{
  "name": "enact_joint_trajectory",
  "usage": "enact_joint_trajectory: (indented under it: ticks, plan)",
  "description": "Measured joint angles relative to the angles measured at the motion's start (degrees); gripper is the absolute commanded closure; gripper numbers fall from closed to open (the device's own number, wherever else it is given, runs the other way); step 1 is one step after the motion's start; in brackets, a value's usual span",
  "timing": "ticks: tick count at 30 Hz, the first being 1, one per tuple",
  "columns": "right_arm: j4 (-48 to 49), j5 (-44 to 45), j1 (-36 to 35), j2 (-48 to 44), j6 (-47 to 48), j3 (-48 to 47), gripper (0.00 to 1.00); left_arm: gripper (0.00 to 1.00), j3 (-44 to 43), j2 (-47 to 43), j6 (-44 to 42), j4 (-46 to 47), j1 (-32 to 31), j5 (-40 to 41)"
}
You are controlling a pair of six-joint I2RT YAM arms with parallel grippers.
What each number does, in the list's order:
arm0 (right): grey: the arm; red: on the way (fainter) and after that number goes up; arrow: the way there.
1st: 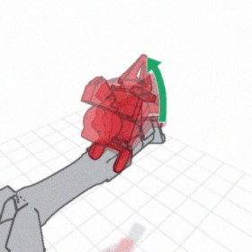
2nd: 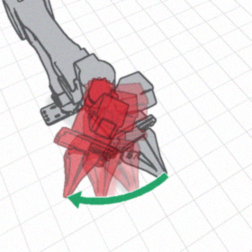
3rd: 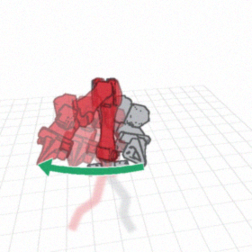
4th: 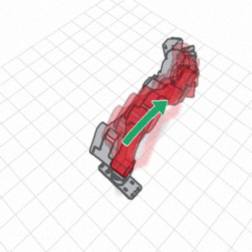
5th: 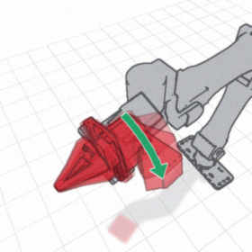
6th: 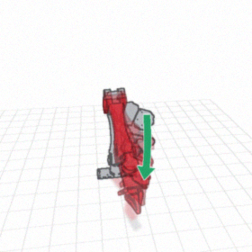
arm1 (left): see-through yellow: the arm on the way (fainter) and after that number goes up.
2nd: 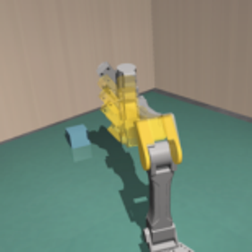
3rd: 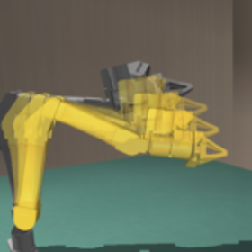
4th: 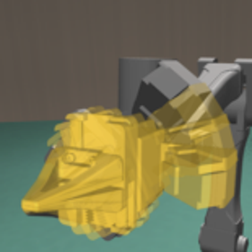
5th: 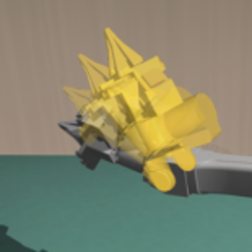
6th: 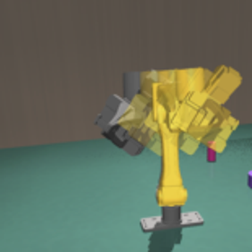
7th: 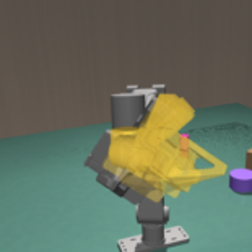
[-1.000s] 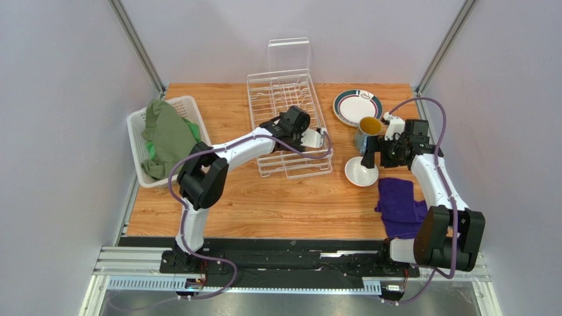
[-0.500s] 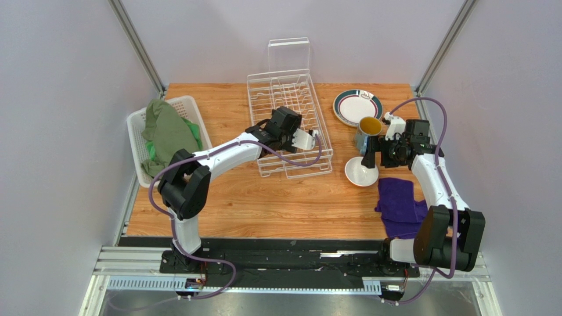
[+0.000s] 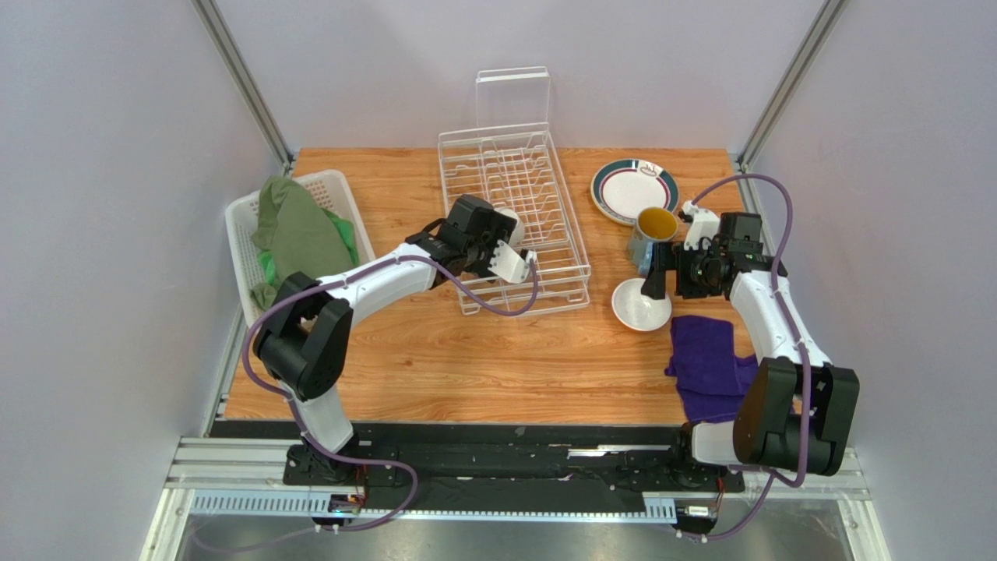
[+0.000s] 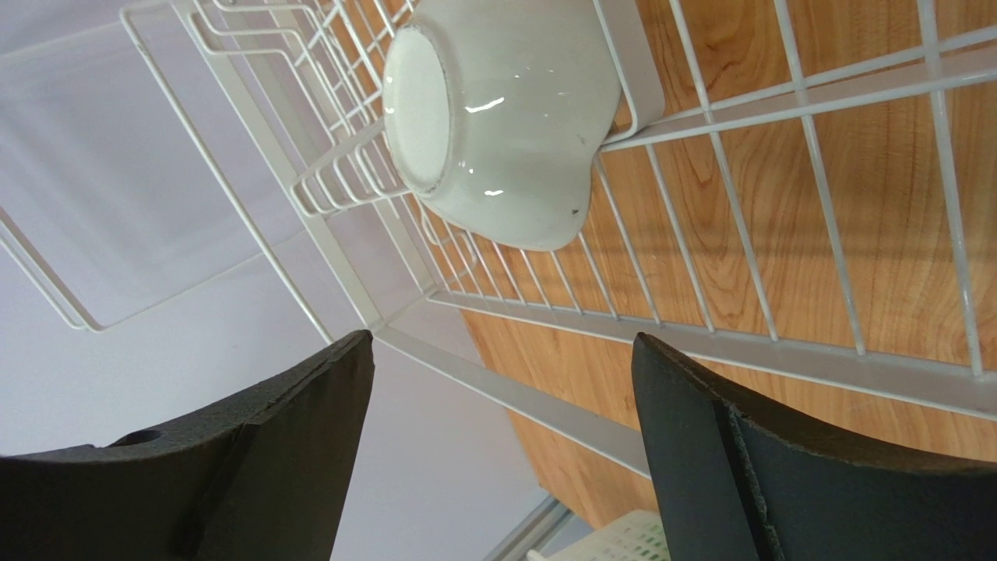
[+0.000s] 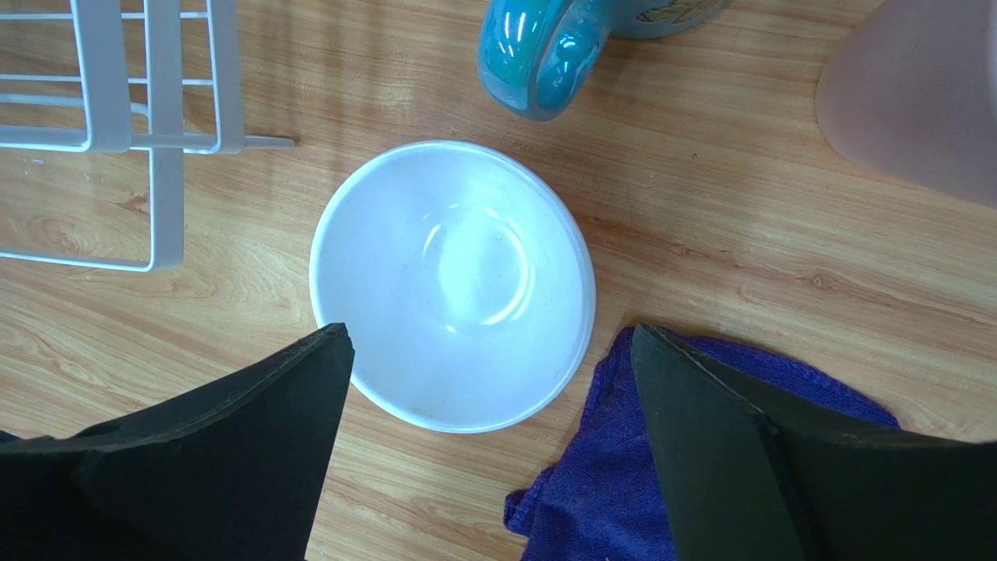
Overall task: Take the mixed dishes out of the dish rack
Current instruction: Pick up the bowl from the dish rack.
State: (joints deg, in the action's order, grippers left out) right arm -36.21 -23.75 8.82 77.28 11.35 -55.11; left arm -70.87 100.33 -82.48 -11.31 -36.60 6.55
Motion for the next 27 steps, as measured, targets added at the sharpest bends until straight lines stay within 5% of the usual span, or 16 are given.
enact_joint_trajectory:
  ticks: [27]
  plan:
    - [0.0,-0.44,0.87,1.46,-0.02,0.0,0.06,0.11,-10.12,2.67,-3.13,-13.86,4.94,-20.68]
